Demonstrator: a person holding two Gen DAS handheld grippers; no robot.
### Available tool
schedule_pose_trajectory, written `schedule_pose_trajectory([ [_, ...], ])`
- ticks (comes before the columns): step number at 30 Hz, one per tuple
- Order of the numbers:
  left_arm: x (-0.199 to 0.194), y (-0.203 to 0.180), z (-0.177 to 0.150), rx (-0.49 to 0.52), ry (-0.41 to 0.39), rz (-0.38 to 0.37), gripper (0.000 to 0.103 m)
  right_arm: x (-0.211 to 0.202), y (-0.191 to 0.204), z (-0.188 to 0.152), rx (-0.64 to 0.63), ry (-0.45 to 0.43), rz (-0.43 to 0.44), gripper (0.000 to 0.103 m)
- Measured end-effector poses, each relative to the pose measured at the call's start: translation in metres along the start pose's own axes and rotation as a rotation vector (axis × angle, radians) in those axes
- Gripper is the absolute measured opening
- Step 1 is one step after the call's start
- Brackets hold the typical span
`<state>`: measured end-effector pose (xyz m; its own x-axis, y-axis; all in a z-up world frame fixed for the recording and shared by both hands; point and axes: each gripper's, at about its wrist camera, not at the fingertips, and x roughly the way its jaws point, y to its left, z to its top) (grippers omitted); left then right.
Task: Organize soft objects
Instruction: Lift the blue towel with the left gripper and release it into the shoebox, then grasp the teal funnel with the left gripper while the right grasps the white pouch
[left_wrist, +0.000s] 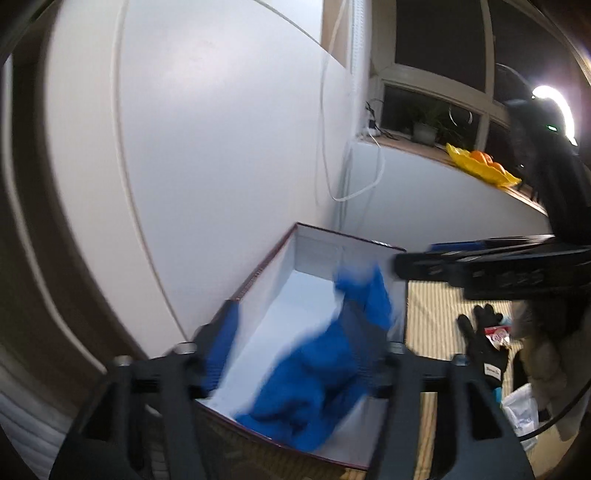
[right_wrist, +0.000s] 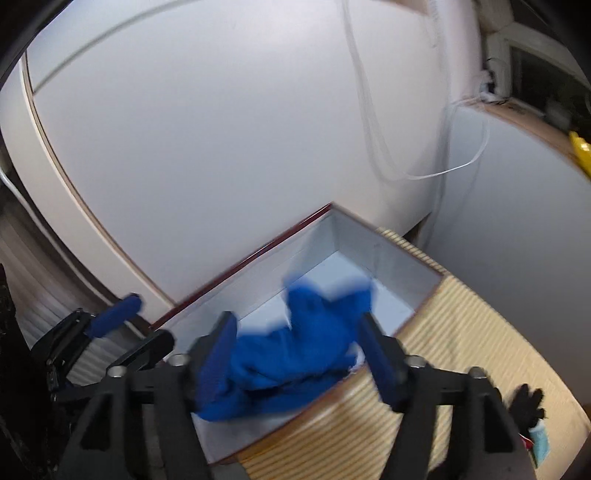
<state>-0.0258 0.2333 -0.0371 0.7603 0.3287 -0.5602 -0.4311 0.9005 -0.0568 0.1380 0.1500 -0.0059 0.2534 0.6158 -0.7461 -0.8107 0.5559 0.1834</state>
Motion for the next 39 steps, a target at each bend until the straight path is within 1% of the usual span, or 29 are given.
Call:
schedule_pose_trajectory([
  [4, -0.014, 0.002, -0.001, -0.013, -0.014, -0.019, 0.062, -0.035, -0.020, -0.009, 0.048, -0.045, -0.004, 0.066],
  [6, -0.017, 0.001, 0.000, -0.013, -0.026, -0.032, 0.062, -0.060, -0.031, -0.023, 0.055, -0.070, -0.025, 0.066],
  [10, -0.026, -0.015, -0.004, -0.006, -0.031, -0.093, 0.062, -0.103, -0.051, -0.055, 0.081, -0.101, -0.071, 0.066],
  [13, -0.030, -0.033, -0.009, 0.018, -0.024, -0.147, 0.062, -0.132, -0.069, -0.082, 0.114, -0.120, -0.118, 0.066],
  [16, -0.033, -0.055, -0.016, 0.051, -0.007, -0.205, 0.062, -0.159, -0.083, -0.112, 0.148, -0.135, -0.186, 0.066],
  [17, -0.032, -0.062, -0.019, 0.064, 0.002, -0.224, 0.062, -0.170, -0.090, -0.127, 0.166, -0.138, -0.202, 0.066],
  [19, -0.031, -0.076, -0.023, 0.090, 0.021, -0.255, 0.062, -0.180, -0.099, -0.148, 0.201, -0.134, -0.228, 0.066],
  [21, -0.028, -0.090, -0.028, 0.116, 0.043, -0.280, 0.062, -0.189, -0.108, -0.176, 0.240, -0.120, -0.251, 0.066],
  [26, -0.017, -0.126, -0.046, 0.190, 0.113, -0.344, 0.062, -0.204, -0.129, -0.236, 0.341, -0.080, -0.322, 0.066],
  [31, -0.003, -0.161, -0.064, 0.270, 0.184, -0.383, 0.062, -0.206, -0.133, -0.276, 0.388, -0.039, -0.372, 0.066],
  [35, 0.008, -0.180, -0.077, 0.316, 0.229, -0.397, 0.062, -0.197, -0.131, -0.305, 0.451, -0.012, -0.327, 0.066],
  [39, 0.017, -0.191, -0.086, 0.340, 0.257, -0.403, 0.062, -0.178, -0.130, -0.320, 0.481, 0.028, -0.293, 0.066],
])
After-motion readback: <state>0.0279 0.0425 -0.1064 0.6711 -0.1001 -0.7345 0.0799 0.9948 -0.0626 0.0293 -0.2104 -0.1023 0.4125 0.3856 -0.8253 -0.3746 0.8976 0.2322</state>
